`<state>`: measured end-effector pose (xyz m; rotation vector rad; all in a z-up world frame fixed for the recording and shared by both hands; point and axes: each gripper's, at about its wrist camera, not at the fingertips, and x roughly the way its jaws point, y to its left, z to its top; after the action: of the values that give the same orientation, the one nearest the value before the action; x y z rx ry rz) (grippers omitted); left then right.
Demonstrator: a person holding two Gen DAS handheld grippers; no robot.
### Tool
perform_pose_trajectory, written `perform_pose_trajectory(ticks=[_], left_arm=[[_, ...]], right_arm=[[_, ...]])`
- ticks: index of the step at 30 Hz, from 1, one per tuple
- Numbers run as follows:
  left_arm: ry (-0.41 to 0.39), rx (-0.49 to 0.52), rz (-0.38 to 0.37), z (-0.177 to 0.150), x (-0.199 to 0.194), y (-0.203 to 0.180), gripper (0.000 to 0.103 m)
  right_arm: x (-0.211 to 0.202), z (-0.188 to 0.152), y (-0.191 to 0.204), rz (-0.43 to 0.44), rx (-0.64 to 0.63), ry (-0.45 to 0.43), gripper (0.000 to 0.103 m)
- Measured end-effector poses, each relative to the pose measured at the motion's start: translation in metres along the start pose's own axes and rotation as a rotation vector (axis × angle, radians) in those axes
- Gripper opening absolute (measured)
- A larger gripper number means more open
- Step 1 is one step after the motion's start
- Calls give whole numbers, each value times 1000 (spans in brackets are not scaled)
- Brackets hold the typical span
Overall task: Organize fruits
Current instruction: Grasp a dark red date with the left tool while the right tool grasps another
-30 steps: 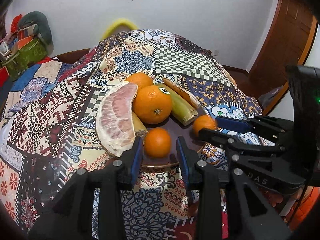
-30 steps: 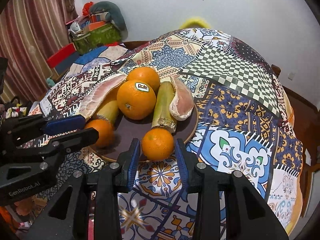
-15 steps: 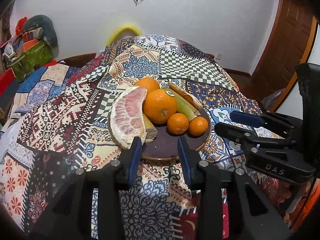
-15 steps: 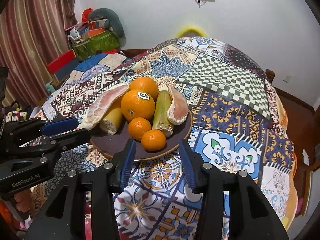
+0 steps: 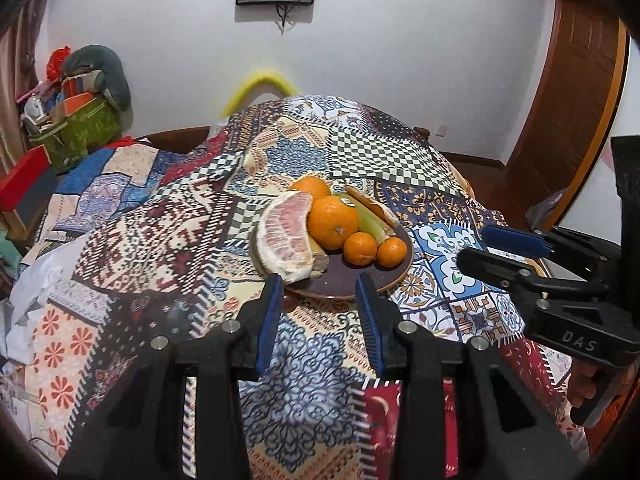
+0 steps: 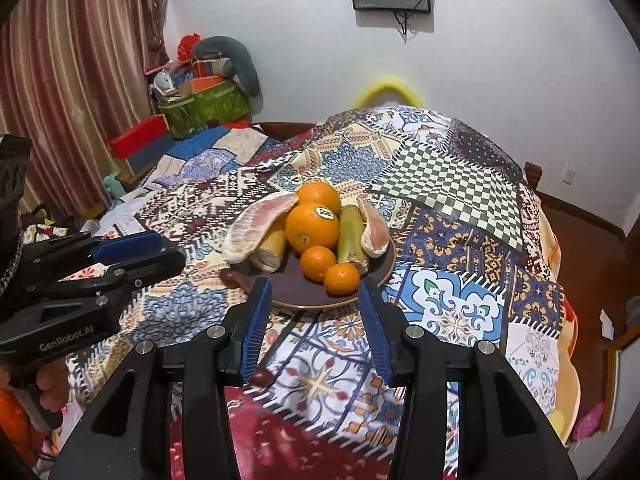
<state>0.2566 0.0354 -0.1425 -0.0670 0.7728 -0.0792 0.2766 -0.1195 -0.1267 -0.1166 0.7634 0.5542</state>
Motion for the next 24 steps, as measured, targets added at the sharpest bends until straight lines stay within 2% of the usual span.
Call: perform_pose_trajectory(ticks=[12,24], left_arm=[[34,-24,46,-25,-18,24,37],[113,-33,35,-56,-1,36,37]], right_arm=[[-11,-18,19,1,0,17,42],[25,-46,34,54,22,139,41]])
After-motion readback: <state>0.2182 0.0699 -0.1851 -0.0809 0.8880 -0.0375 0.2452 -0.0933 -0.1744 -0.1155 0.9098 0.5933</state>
